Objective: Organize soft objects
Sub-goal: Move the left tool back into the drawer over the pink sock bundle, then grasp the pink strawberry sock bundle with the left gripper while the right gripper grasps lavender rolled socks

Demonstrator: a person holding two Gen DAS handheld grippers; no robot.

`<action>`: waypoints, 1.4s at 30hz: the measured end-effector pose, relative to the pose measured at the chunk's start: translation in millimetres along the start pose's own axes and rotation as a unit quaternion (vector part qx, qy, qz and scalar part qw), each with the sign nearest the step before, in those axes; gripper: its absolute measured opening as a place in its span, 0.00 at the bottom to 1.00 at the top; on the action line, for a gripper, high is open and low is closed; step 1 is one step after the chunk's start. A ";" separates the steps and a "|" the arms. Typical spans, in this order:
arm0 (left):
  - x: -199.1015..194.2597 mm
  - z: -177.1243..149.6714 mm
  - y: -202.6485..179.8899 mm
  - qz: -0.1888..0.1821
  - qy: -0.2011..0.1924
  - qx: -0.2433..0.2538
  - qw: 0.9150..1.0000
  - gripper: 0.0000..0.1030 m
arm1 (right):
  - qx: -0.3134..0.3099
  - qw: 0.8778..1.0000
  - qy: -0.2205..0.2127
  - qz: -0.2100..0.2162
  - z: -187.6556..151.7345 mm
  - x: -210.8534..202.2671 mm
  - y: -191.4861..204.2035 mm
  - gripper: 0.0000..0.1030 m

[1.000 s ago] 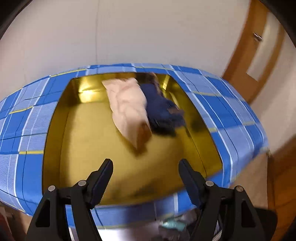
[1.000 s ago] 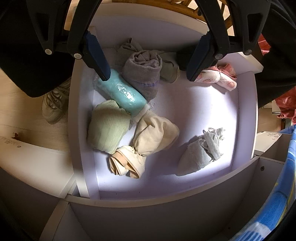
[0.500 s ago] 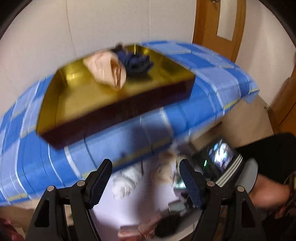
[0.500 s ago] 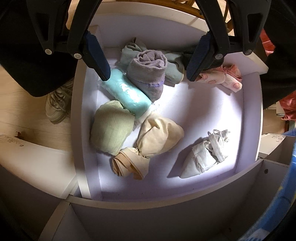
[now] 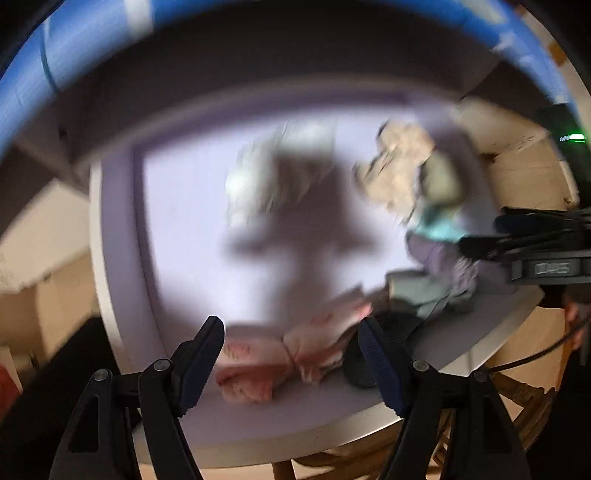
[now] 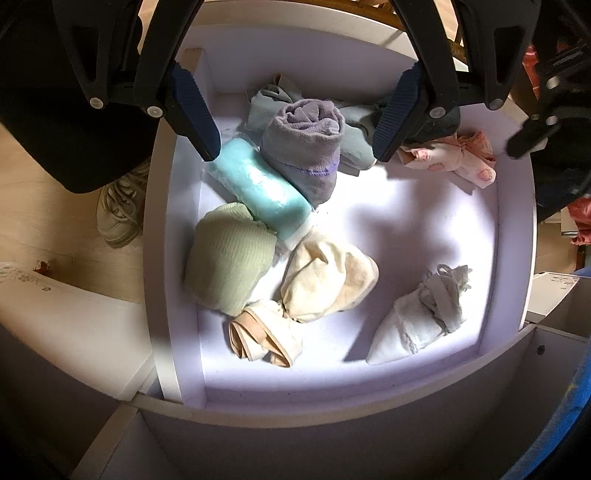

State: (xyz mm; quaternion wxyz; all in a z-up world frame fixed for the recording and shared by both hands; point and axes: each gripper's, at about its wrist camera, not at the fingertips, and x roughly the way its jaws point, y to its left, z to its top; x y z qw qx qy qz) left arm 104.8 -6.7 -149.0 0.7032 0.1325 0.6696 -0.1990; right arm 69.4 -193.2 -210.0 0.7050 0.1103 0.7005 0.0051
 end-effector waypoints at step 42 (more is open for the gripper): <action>49.2 -26.9 79.3 -0.041 0.041 -0.228 0.972 0.74 | 0.028 0.994 0.104 0.027 0.0 92.9 -4.9 0.61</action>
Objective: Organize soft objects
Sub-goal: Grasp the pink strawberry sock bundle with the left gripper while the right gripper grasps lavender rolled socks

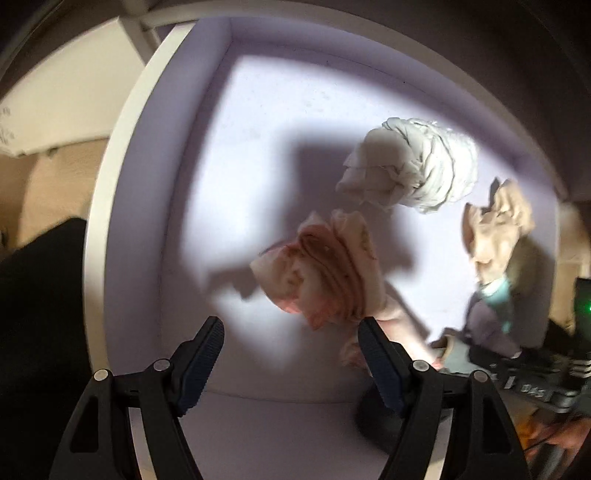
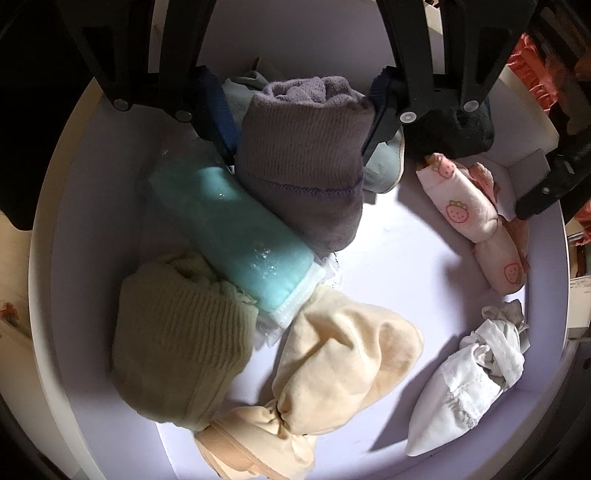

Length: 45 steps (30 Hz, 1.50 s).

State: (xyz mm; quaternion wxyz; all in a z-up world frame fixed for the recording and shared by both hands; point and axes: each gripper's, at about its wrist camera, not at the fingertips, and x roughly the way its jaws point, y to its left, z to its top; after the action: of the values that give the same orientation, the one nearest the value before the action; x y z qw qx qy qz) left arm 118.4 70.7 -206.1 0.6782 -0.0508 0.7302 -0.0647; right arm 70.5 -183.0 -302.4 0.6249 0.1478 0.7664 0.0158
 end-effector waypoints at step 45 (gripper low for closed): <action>5.3 7.9 -37.1 -0.033 -0.012 0.006 0.999 0.63 | 0.029 0.998 -0.014 0.051 8.7 -19.3 -9.6 0.65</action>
State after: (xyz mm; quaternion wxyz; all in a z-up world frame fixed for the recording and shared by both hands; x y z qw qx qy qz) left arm 125.4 33.1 -205.8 0.6847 -0.0720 0.7195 -0.0908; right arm 80.3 -198.4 -287.9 0.6294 0.2048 0.7492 0.0236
